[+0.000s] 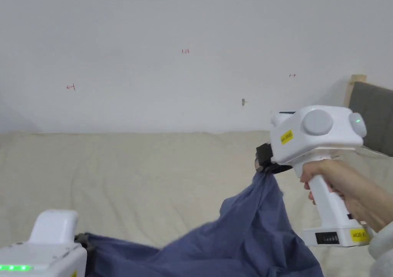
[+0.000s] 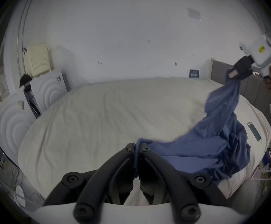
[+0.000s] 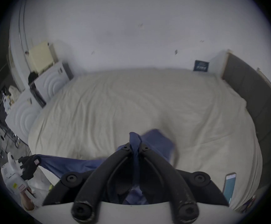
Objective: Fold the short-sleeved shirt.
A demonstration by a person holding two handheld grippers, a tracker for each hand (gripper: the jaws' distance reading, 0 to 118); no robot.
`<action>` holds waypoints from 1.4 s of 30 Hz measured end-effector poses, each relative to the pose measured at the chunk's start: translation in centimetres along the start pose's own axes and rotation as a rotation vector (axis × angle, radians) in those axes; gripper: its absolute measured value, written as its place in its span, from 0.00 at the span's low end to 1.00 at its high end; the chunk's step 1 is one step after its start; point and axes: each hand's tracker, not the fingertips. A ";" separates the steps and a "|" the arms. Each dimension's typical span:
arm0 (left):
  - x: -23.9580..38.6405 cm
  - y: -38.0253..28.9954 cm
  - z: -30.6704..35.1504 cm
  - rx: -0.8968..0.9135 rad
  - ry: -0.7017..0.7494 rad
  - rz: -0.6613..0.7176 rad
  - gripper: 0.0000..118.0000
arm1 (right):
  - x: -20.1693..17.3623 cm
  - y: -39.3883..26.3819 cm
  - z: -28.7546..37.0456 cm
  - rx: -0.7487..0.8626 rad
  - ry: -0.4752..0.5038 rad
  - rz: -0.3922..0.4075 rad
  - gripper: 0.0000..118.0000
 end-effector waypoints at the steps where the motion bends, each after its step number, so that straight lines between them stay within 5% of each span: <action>1: -0.1 1.0 0.5 0.014 0.006 0.019 0.04 | 0.8 0.2 1.9 0.032 -0.005 -0.013 0.04; 10: -1.7 10.2 4.6 0.173 0.040 0.022 0.04 | 5.2 0.5 16.4 0.227 -0.092 -0.109 0.04; 19: -1.4 18.5 7.4 0.266 0.052 0.014 0.04 | 7.1 3.4 22.1 0.338 -0.107 -0.175 0.04; 32: -5.3 27.4 6.3 0.344 0.106 0.111 0.04 | 9.6 11.1 22.6 0.401 -0.109 -0.269 0.04; 33: -5.4 27.9 5.8 0.339 0.104 0.103 0.04 | 9.9 12.0 22.1 0.437 -0.181 -0.296 0.04; 42: -6.9 32.5 -0.9 0.376 0.126 0.126 0.04 | 8.8 18.6 16.6 0.442 -0.168 -0.286 0.04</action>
